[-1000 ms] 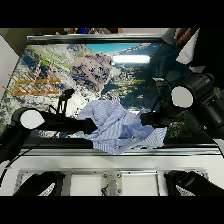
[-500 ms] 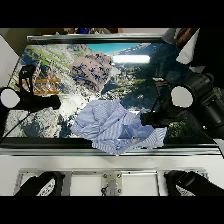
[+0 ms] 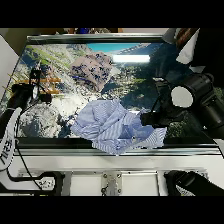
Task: Fold the clothes and pants, and hang the long-sleeved shirts on hangers.
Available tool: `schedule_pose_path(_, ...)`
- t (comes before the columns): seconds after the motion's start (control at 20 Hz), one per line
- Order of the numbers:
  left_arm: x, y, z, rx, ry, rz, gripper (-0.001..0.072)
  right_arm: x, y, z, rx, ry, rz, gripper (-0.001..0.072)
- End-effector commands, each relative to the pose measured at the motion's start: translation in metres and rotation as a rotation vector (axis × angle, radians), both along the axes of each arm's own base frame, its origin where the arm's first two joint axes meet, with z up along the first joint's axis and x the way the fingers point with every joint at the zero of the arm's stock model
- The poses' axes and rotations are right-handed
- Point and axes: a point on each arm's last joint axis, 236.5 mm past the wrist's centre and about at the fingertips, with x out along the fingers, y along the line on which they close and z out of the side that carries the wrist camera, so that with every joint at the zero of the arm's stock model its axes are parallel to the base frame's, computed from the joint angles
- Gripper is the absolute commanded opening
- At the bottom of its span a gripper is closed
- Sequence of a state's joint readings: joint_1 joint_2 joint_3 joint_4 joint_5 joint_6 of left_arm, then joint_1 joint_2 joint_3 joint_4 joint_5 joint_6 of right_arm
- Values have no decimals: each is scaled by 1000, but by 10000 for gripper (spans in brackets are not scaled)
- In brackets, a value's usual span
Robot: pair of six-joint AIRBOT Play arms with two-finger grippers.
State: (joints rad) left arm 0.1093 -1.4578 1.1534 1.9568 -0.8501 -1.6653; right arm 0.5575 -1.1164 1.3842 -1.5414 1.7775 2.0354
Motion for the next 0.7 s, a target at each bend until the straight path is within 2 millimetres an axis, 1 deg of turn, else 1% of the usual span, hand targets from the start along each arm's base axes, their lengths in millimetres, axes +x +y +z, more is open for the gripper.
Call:
schedule_pose_path(0.0, 33, 19, -31, 61, 25, -45, 714, -1, 0, 0, -1, 4, 0, 18)
schedule_pose_path(0.05, 43, 24, -38, 63, 45, -31, 714, -1, 0, 0, -1, 3, 0, 18)
schedule_pose_path(0.1, 52, 32, -59, 59, 91, -5, 714, -1, 0, 0, -1, 4, 0, 18)
schedule_pose_path(0.2, 59, 32, -76, 55, 106, -10, 714, -1, 0, 0, -1, 4, 0, 17)
schedule_pose_path(0.35, 58, 33, -87, 52, 119, -14, 714, -1, 0, 0, -1, 4, 0, 18)
schedule_pose_path(0.5, 57, 33, -90, 51, 125, -13, 712, -1, 0, 0, -1, 4, 0, 17)
schedule_pose_path(0.6, 56, 33, -91, 51, 130, -11, 491, -1, 0, 0, -1, 4, 0, 17)
schedule_pose_path(0.65, 55, 33, -91, 51, 133, -10, 348, -1, 0, 0, -1, 4, 0, 17)
